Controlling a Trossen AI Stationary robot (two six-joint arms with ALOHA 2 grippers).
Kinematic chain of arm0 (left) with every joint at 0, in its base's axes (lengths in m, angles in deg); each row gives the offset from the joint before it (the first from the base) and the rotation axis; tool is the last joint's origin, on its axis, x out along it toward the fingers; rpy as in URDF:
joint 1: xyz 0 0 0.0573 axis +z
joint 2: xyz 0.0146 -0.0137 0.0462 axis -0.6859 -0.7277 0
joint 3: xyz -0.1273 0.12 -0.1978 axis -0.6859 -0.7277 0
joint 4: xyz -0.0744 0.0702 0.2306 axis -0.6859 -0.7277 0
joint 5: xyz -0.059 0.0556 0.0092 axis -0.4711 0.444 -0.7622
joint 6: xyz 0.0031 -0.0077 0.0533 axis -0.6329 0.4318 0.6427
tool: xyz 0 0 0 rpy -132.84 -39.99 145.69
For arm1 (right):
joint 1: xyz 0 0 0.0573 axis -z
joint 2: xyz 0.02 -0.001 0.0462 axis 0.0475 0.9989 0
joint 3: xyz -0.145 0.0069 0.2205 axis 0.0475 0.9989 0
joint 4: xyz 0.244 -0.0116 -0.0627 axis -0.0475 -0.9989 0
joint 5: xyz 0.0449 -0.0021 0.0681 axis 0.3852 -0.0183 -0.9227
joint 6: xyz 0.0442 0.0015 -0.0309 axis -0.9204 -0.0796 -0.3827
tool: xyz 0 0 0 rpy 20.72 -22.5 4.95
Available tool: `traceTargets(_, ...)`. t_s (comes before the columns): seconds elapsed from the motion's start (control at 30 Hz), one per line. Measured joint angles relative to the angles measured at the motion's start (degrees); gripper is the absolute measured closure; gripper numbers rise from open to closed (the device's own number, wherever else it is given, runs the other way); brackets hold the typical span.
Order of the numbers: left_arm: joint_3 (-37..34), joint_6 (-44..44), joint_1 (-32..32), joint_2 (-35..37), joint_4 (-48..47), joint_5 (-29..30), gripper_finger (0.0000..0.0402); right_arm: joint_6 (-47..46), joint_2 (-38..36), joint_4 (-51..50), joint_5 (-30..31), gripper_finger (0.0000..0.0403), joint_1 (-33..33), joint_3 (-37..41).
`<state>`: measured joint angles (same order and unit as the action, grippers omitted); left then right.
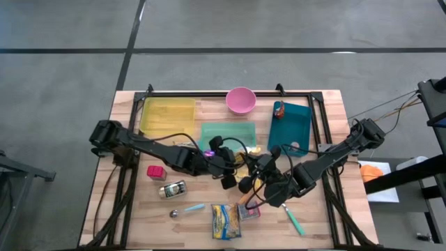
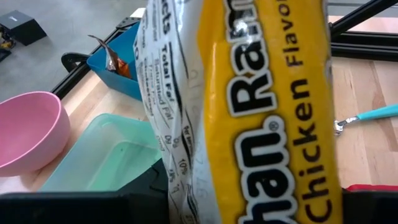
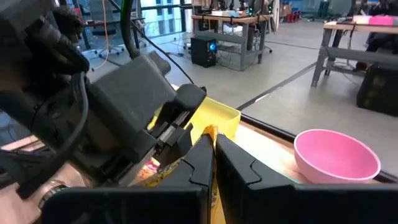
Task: Pick & Place Food Item
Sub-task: Put the right yellow noodle pack into the yellow bin
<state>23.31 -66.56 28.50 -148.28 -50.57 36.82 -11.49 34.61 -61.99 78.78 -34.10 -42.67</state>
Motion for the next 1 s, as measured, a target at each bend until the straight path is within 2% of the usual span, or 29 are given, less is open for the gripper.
traceTargets(0.13, 0.0, 0.0, 0.0, 0.4, -0.3, 0.0, 0.0257, 2.2, 0.0, 0.0, -0.8, 0.0363, 0.0, -0.2)
traceTargets(0.4, 0.0, -0.4, 0.0, 0.5, -2.8, 0.0, 0.0257, 2.6, 0.0, 0.0, -1.0, 0.0239, 0.0, -1.2)
traceTargets(0.57, 0.0, -0.8, 0.0, 1.6, -6.3, 1.0, 0.0257, 5.3, -0.1, 0.0, -1.0, 0.0185, -0.3, -2.6)
traceTargets(0.83, 0.0, -2.6, 0.2, 7.0, -14.4, 5.8, 0.0257, 8.6, -0.1, -1.8, 3.3, 0.0165, -1.1, -3.5)
traceTargets(1.0, -0.4, -3.8, 2.2, 11.7, -20.9, 6.7, 0.0257, 2.6, -0.4, -8.9, 2.6, 0.0165, -1.1, -3.5)
